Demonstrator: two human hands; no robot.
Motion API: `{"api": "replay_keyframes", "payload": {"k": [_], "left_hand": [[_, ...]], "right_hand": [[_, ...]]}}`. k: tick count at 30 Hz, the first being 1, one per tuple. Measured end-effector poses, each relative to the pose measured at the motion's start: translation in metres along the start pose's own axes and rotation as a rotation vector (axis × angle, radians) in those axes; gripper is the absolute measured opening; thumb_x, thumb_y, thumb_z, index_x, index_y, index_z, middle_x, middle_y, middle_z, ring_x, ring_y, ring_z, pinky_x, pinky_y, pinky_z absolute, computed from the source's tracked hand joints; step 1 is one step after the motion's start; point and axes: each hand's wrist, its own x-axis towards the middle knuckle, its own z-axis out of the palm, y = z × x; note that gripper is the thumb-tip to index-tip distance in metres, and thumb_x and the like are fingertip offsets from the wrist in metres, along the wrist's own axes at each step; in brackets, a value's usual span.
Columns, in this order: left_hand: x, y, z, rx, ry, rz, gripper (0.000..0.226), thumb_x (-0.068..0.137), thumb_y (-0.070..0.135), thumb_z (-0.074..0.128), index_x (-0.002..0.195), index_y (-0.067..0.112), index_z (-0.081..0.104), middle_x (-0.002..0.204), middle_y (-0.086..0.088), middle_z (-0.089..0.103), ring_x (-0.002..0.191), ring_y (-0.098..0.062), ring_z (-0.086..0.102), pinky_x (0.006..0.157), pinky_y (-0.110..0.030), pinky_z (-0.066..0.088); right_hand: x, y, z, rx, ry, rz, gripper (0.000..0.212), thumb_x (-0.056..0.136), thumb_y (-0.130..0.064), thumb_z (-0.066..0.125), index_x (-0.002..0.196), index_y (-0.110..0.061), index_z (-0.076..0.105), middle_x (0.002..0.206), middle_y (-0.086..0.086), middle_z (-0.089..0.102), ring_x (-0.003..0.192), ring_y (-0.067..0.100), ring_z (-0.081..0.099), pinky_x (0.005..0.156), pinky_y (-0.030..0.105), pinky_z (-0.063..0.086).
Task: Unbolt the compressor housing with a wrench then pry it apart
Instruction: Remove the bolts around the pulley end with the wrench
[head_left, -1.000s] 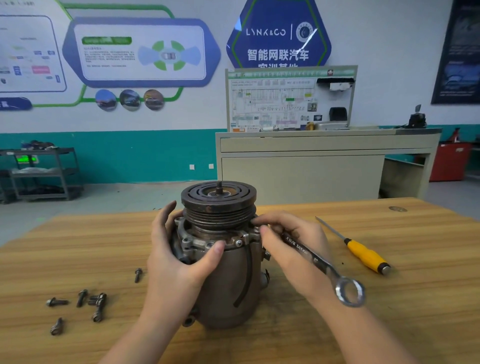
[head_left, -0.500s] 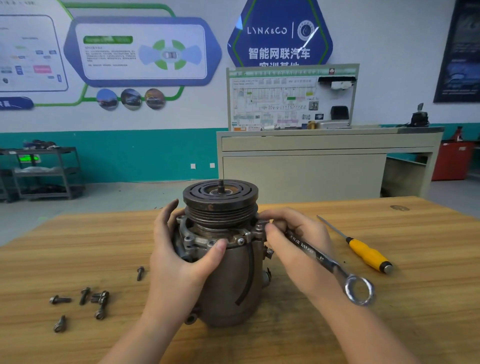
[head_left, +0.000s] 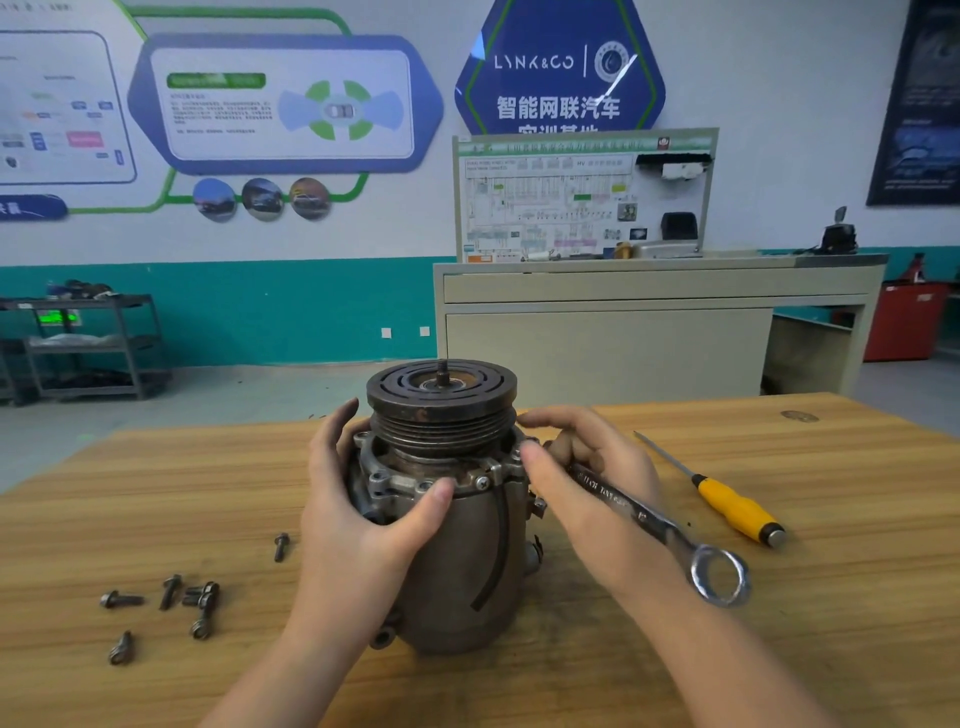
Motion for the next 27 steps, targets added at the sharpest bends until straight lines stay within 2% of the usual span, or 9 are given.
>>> {"api": "replay_keyframes", "payload": {"k": [2,4,8,12,14,17,20,24,27], "left_hand": [[-0.0002,0.0003,-0.0005,0.005,-0.001,0.000,0.086,0.053,0.052,0.076,0.128,0.050,0.034,0.126,0.017,0.054,0.115,0.004,0.053,0.096,-0.025,0.043],[0.0001,0.0003,-0.0004,0.009,-0.001,0.006,0.087,0.053,0.052,0.075,0.130,0.047,0.035,0.127,0.016,0.054,0.116,0.004,0.053,0.096,-0.023,0.043],[0.0005,-0.0001,0.0006,0.008,0.006,0.017,0.091,0.053,0.050,0.074,0.134,0.037,0.035,0.128,0.011,0.055,0.116,0.002,0.054,0.098,-0.026,0.042],[0.0002,0.0009,0.0005,0.005,0.003,0.012,0.089,0.053,0.050,0.074,0.133,0.039,0.035,0.127,0.013,0.055,0.115,0.005,0.053,0.096,-0.022,0.042],[0.0001,0.0016,0.0005,0.008,0.005,0.009,0.087,0.053,0.051,0.073,0.130,0.043,0.035,0.127,0.016,0.055,0.115,0.007,0.053,0.095,-0.019,0.042],[0.0000,0.0018,0.0004,0.015,0.008,0.007,0.091,0.052,0.052,0.073,0.133,0.040,0.034,0.128,0.015,0.054,0.115,0.008,0.052,0.095,-0.019,0.042],[0.0000,0.0021,0.0004,0.015,0.009,0.008,0.090,0.052,0.052,0.073,0.132,0.039,0.034,0.128,0.014,0.054,0.114,0.008,0.053,0.095,-0.018,0.043],[0.0002,0.0019,0.0004,0.015,0.000,0.005,0.093,0.053,0.051,0.074,0.135,0.036,0.034,0.128,0.014,0.055,0.115,0.006,0.053,0.097,-0.025,0.043],[0.0002,0.0006,-0.0002,0.017,-0.004,0.005,0.094,0.053,0.052,0.074,0.136,0.036,0.034,0.129,0.013,0.055,0.116,0.005,0.053,0.098,-0.027,0.043]], "right_hand": [[0.0002,-0.0013,-0.0005,-0.029,0.006,0.005,0.012,0.074,-0.032,0.070,0.086,-0.033,0.066,0.052,-0.013,0.050,0.051,0.002,0.051,0.052,0.013,0.043],[0.0009,-0.0012,-0.0013,-0.049,0.004,0.002,0.008,0.075,-0.026,0.067,0.082,-0.031,0.068,0.052,-0.013,0.050,0.051,0.001,0.051,0.051,0.013,0.042],[-0.0010,-0.0019,-0.0005,-0.035,-0.002,-0.023,0.012,0.077,-0.025,0.067,0.089,-0.029,0.070,0.054,-0.014,0.050,0.052,0.001,0.051,0.051,0.012,0.041],[-0.0004,-0.0034,-0.0021,-0.028,0.010,-0.041,0.016,0.078,-0.020,0.064,0.089,-0.030,0.070,0.056,-0.012,0.053,0.055,0.003,0.054,0.054,0.012,0.042],[-0.0002,-0.0033,-0.0029,-0.002,0.020,-0.045,0.020,0.078,-0.022,0.067,0.095,-0.031,0.066,0.055,-0.011,0.051,0.054,0.005,0.053,0.055,0.015,0.044],[0.0009,-0.0023,-0.0026,-0.033,-0.008,0.024,0.028,0.074,-0.027,0.068,0.099,-0.034,0.057,0.054,-0.007,0.051,0.054,0.003,0.053,0.058,0.021,0.046],[-0.0004,-0.0016,-0.0023,-0.038,-0.023,0.001,0.022,0.075,-0.021,0.063,0.093,-0.033,0.056,0.056,-0.008,0.051,0.054,0.002,0.052,0.058,0.019,0.045],[-0.0001,-0.0008,-0.0027,-0.041,0.000,-0.014,0.015,0.077,-0.030,0.076,0.077,-0.026,0.061,0.054,-0.010,0.052,0.051,0.001,0.049,0.050,0.012,0.041],[0.0005,0.0000,-0.0036,-0.046,-0.004,-0.029,0.003,0.078,-0.024,0.067,0.076,-0.024,0.068,0.057,-0.013,0.058,0.055,0.000,0.056,0.052,0.008,0.040]]}}
